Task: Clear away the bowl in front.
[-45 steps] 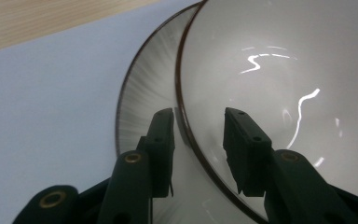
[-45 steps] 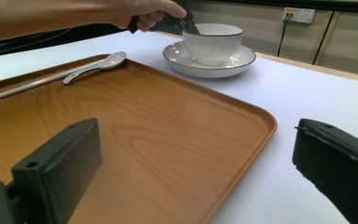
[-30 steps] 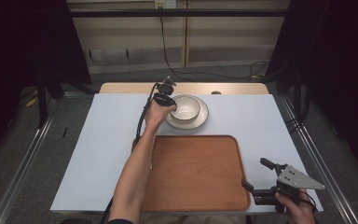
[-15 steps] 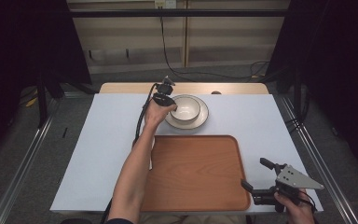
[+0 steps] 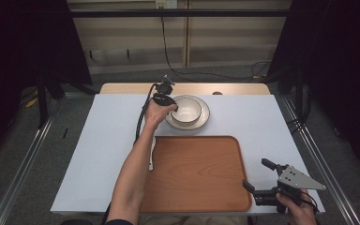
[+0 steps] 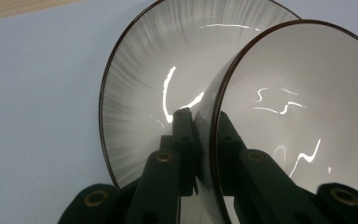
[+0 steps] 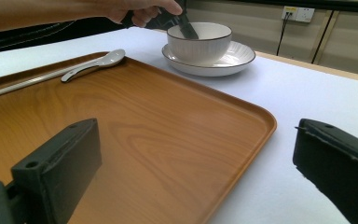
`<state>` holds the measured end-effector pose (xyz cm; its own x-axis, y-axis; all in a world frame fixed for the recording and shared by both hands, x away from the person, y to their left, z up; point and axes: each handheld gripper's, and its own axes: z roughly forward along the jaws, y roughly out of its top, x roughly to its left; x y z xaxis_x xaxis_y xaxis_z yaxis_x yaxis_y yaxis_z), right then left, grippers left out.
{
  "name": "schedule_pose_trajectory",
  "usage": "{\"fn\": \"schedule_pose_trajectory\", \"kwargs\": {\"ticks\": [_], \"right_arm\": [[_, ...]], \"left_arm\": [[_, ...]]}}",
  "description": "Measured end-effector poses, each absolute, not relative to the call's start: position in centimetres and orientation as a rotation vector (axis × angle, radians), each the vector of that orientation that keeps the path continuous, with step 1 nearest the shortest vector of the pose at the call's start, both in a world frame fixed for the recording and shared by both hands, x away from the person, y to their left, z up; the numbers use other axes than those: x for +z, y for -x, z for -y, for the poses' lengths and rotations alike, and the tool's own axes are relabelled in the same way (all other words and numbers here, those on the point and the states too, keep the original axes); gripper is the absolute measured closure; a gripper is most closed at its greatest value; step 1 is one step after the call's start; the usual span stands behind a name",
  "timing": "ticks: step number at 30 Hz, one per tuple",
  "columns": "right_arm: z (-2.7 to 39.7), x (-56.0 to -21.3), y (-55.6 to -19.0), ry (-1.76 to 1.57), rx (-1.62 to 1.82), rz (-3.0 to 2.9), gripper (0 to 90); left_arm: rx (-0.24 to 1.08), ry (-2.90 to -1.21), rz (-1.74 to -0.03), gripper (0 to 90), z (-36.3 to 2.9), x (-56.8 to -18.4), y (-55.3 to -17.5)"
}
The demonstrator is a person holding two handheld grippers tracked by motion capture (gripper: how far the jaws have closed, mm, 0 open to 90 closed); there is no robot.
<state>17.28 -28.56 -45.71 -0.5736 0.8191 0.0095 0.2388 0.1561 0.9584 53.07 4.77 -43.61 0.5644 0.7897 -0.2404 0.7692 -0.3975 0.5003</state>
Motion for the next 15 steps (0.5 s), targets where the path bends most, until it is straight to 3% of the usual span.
{"fn": "schedule_pose_trajectory", "kwargs": {"ticks": [15], "right_arm": [[28.3,-45.8,-17.3,-0.992,1.426,-1.928,0.6]], "left_arm": [[0.068,-2.206,-1.207,82.8,-5.9,-41.9,-52.3]]}}
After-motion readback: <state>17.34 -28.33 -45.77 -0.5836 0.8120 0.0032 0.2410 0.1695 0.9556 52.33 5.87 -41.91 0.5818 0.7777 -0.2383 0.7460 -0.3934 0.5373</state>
